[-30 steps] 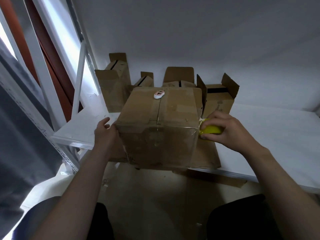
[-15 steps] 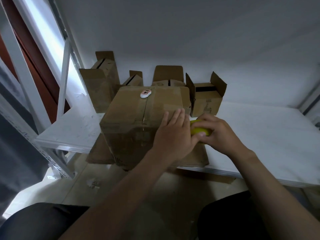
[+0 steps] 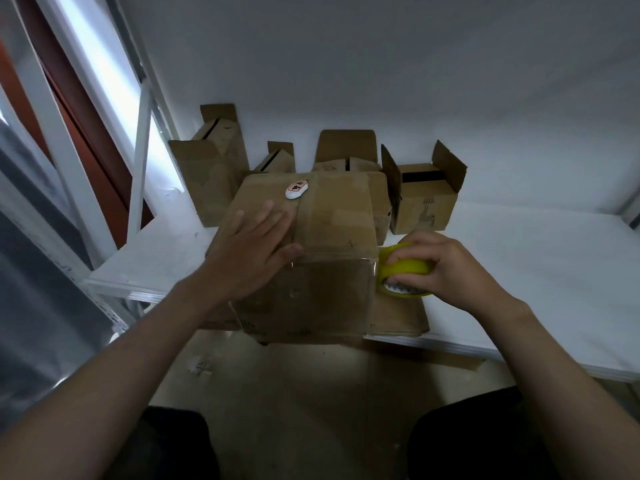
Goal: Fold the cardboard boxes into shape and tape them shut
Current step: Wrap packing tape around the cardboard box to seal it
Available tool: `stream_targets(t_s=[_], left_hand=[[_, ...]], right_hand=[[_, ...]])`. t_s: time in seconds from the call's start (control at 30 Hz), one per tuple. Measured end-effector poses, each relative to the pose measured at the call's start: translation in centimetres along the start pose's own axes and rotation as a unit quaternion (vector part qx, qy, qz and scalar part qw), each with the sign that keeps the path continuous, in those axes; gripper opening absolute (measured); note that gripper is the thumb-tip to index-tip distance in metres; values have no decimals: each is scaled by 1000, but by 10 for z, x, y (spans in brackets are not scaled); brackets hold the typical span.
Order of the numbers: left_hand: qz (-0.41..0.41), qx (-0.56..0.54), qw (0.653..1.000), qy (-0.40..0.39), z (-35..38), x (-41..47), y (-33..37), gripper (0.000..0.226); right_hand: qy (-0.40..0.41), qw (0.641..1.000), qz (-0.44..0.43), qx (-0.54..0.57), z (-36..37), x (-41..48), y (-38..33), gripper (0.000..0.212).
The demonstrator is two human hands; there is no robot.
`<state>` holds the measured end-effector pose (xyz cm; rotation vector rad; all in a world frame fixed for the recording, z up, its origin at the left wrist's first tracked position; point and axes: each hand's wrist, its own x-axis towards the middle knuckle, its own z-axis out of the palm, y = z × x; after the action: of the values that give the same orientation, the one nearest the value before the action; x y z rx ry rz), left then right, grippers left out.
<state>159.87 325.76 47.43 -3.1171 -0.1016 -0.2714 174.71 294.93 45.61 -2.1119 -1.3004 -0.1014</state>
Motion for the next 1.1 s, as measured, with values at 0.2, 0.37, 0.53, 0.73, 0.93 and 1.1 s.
stream_targets(t_s=[0.2, 0.37, 0.53, 0.73, 0.93, 1.1], left_hand=[[-119, -60, 991, -2, -1, -8, -46, 89], [-139, -89, 982, 94, 2, 7, -17, 42], [-193, -150, 964, 106, 12, 18, 20, 63], [-146, -73, 980, 111, 10, 12, 0, 73], [-120, -94, 985, 82, 9, -2, -28, 116], [-108, -146, 982, 57, 9, 1, -34, 125]], right_hand=[[-2, 997, 39, -70, 9, -2, -12, 36], [109, 991, 54, -55, 24, 27, -48, 43], [60, 993, 29, -98, 65, 90, -100, 49], [-49, 967, 81, -237, 84, 111, -98, 64], [-53, 952, 102, -283, 57, 83, -73, 93], [-75, 950, 71, -295, 59, 87, -77, 110]])
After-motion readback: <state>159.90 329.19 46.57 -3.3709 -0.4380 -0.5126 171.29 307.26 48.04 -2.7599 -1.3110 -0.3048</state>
